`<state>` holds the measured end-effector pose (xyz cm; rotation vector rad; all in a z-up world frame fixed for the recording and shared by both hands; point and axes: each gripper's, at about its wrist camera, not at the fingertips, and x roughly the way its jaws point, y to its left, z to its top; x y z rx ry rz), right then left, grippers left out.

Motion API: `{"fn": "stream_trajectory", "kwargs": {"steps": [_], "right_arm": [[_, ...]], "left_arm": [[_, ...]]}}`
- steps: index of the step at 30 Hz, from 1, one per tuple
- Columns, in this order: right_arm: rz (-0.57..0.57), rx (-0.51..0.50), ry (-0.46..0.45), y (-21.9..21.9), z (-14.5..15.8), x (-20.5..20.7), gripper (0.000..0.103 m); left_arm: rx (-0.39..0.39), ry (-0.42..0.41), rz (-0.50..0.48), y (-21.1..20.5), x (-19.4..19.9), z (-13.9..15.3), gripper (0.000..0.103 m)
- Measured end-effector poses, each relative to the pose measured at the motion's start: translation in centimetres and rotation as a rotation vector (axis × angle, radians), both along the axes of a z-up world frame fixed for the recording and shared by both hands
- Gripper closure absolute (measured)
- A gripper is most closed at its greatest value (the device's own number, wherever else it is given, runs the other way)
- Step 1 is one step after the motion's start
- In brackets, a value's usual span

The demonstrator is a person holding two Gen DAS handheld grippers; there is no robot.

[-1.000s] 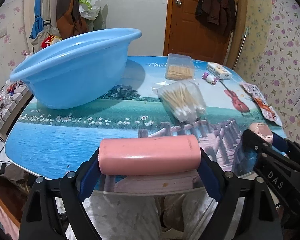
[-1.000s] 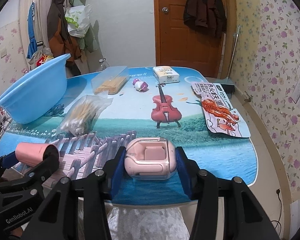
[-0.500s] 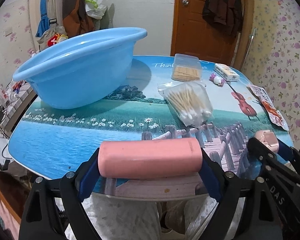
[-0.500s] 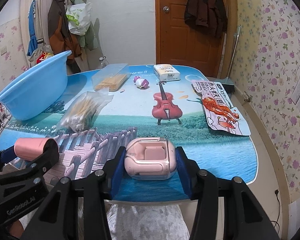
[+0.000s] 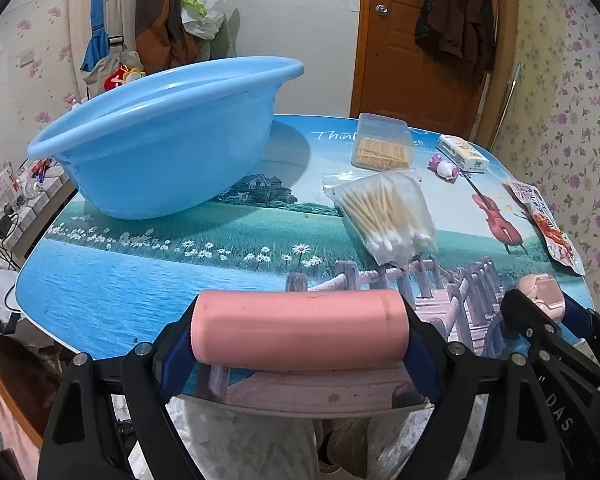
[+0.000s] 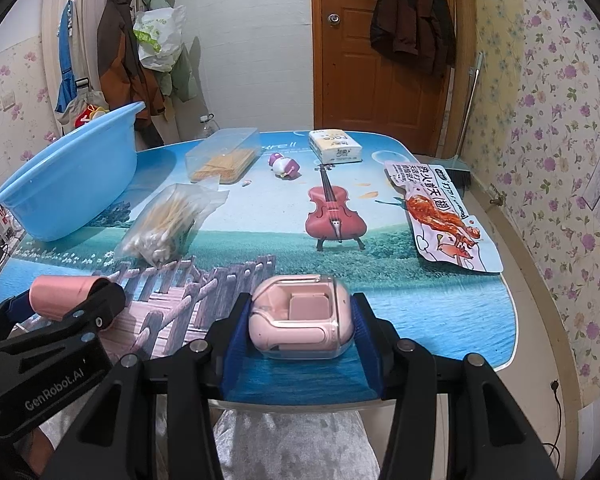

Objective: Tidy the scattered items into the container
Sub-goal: 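Carry the pink case and pink roll over the blue basin with both tools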

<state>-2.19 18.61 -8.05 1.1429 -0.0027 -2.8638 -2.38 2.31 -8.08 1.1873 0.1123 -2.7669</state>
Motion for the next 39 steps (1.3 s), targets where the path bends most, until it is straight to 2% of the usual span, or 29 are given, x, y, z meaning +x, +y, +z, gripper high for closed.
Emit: {"fn": "stream_trajectory", "kwargs": {"steps": [7, 14, 18, 30, 39], "right_arm": [[-0.006, -0.002, 0.003, 0.1, 0.2, 0.0, 0.053], [-0.008, 0.022, 0.042, -0.1, 1.5, 0.2, 0.053], [-0.009, 0.018, 0.063, -0.4, 2.6, 0.2, 0.053], [0.043, 0.032, 0.097, -3.4, 5.9, 0.7, 0.053], [0.112, 0.029, 0.153, -7.2, 10.2, 0.9, 0.053]], "left_arm": [[0.003, -0.005, -0.012, -0.3, 0.3, 0.4, 0.017], [-0.012, 0.071, -0.045, -0.5, 1.3, 3.0, 0.017], [-0.012, 0.119, -0.048, -1.2, 1.7, 5.1, 0.017], [0.004, 0.150, -0.042, -4.3, 2.6, 7.7, 0.017], [-0.010, 0.201, -0.051, -7.6, 3.1, 11.4, 0.017]]}}
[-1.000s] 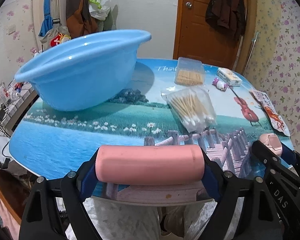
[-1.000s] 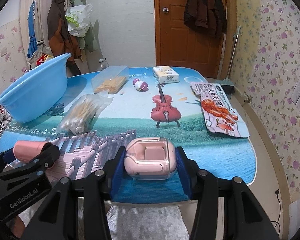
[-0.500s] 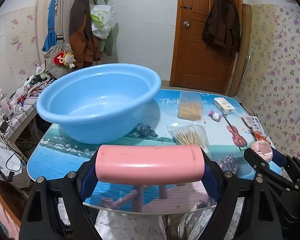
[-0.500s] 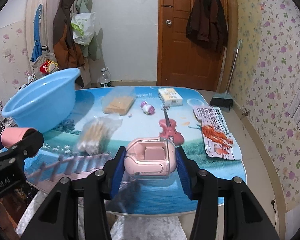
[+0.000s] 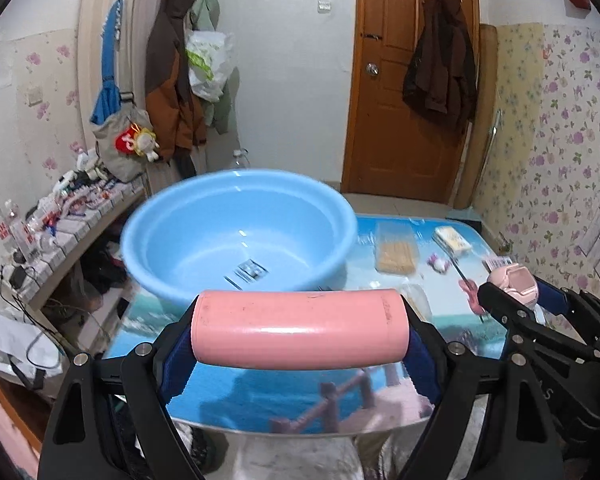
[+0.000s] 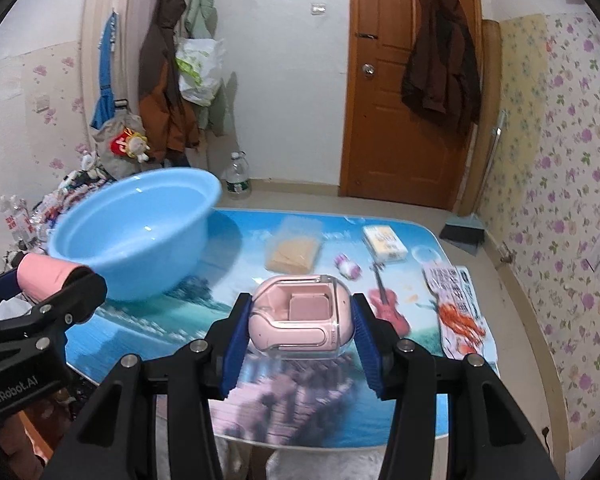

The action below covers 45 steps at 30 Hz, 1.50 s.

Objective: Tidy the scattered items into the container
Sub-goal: 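Carry the pink case and pink roll over the blue basin with both tools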

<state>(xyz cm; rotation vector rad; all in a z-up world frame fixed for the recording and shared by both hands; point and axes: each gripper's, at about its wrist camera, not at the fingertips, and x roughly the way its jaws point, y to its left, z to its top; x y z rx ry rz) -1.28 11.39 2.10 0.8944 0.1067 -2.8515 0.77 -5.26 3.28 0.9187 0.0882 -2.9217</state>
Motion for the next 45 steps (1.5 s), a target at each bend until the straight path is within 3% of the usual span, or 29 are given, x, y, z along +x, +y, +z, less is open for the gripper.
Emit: {"fn": "stream_trajectory", "kwargs": {"steps": [10, 24, 45], "right_arm": [[0.116, 0.022, 0.041, -6.0, 4.4, -0.9, 0.053], [0.221, 0.014, 0.024, -14.3, 6.5, -4.5, 0.053], [0.163, 0.032, -0.020, -15.3, 4.2, -12.6, 0.053]], "left_arm": [[-0.002, 0.066, 0.064, -5.7, -0.3, 4.2, 0.017], [-0.018, 0.055, 0.107, -10.8, -2.8, 4.9, 0.017], [0.006, -0.075, 0.070, -12.2, -9.8, -0.1, 0.017]]}}
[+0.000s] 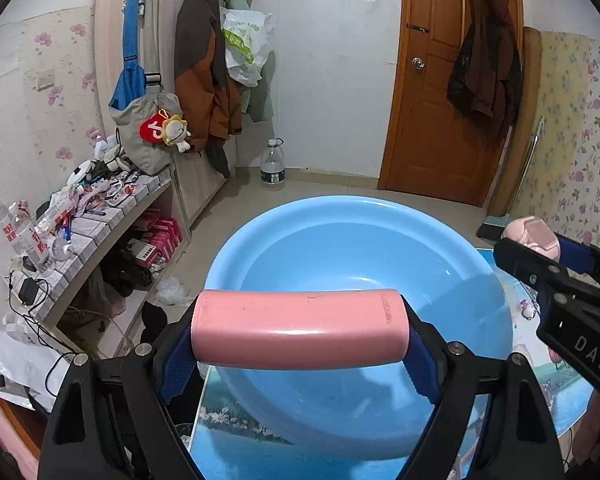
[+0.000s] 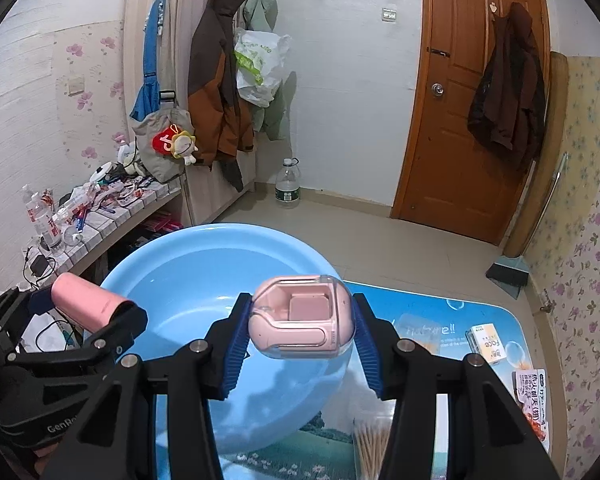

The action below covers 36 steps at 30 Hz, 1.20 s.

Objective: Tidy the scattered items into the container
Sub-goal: 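Carry the pink case and pink roll over the blue basin with both tools, then lower the pink roll into the blue basin and open the left tool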

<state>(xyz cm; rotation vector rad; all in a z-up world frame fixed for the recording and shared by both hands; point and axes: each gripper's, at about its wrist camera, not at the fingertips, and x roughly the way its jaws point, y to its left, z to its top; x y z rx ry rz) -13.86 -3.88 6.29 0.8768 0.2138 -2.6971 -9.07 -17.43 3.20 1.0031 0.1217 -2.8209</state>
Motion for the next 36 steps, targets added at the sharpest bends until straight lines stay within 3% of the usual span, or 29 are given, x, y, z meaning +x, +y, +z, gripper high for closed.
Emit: {"fn": "stream_trajectory", "kwargs": {"steps": [15, 25, 36], "right_arm": [[-0.006, 0.014, 0.001, -1.7, -0.6, -3.3, 0.053], [-0.013, 0.019, -0.008, -1.6, -1.4, -3.3, 0.053], [-0.024, 0.019, -0.014, -1.1, -1.8, -2.8, 0.053]], "left_arm": [[-0.016, -0.076, -0.056, 1.3, -3.1, -1.7, 0.017], [0.024, -0.172, -0.111, 2.4, -4.3, -3.0, 0.017], [-0.012, -0.256, -0.129, 3.2, -5.3, -4.3, 0.017]]}}
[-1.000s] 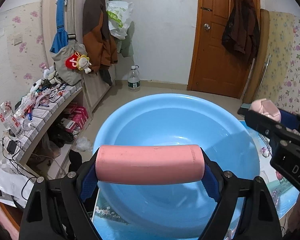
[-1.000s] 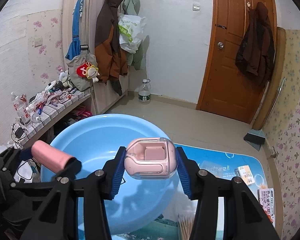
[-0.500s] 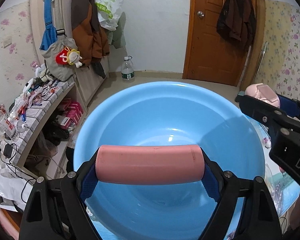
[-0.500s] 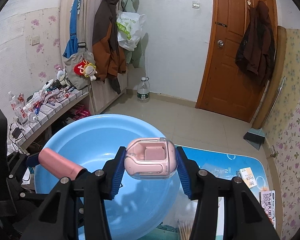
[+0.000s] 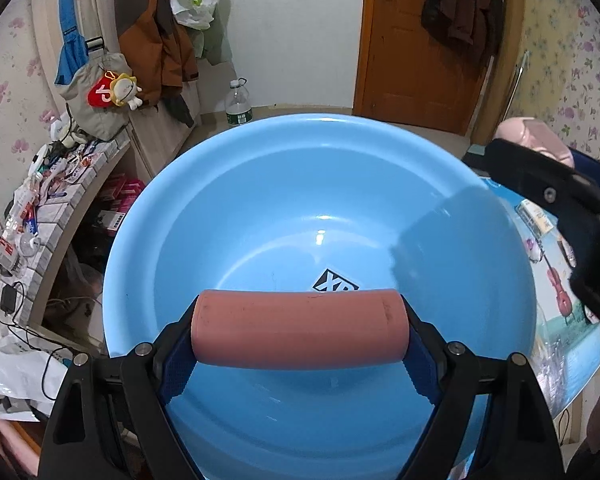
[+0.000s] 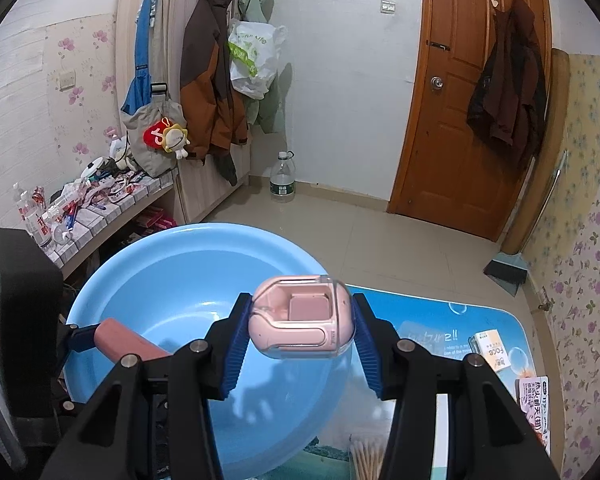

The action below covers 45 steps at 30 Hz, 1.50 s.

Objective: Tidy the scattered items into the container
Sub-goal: 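Lower the pink roll into the blue basin and open the left tool, then lower the pink case into the blue basin and open the right tool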

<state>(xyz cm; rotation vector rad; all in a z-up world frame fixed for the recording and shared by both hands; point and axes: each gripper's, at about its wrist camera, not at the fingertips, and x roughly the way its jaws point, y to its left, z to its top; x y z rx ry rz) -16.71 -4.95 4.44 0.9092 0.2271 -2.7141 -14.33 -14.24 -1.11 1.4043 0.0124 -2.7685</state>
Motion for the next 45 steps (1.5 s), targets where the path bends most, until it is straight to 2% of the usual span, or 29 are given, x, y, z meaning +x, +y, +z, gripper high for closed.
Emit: {"fn": "stream_trajectory", "kwargs": {"steps": [4, 8, 15, 25, 29, 34, 45], "right_arm": [[0.003, -0.004, 0.000, 0.1, 0.0, 0.4, 0.053], [0.009, -0.003, -0.004, 0.0, -0.2, 0.7, 0.053], [0.011, -0.006, -0.015, 0.1, -0.4, 0.8, 0.053], [0.013, -0.001, -0.018, -0.2, -0.2, 0.8, 0.053], [0.013, 0.000, -0.024, -0.1, -0.1, 0.9, 0.053], [0.017, -0.004, -0.030, -0.1, -0.2, 1.0, 0.053], [0.020, -0.021, -0.079, -1.1, -0.7, 0.9, 0.053]], "left_arm": [[-0.004, -0.040, -0.003, 0.0, -0.6, -0.7, 0.017], [-0.041, -0.042, -0.008, 0.5, -0.7, -1.0, 0.017], [-0.047, -0.045, -0.003, 0.5, -0.7, -1.0, 0.017], [-0.047, -0.014, -0.017, -0.1, -0.2, -0.7, 0.016], [-0.058, 0.005, -0.017, -0.2, 0.1, -0.2, 0.010], [-0.057, 0.018, -0.009, -0.6, 0.7, 0.4, 0.008], [-0.067, 0.137, 0.013, -3.1, 5.1, 3.5, 0.000]]}}
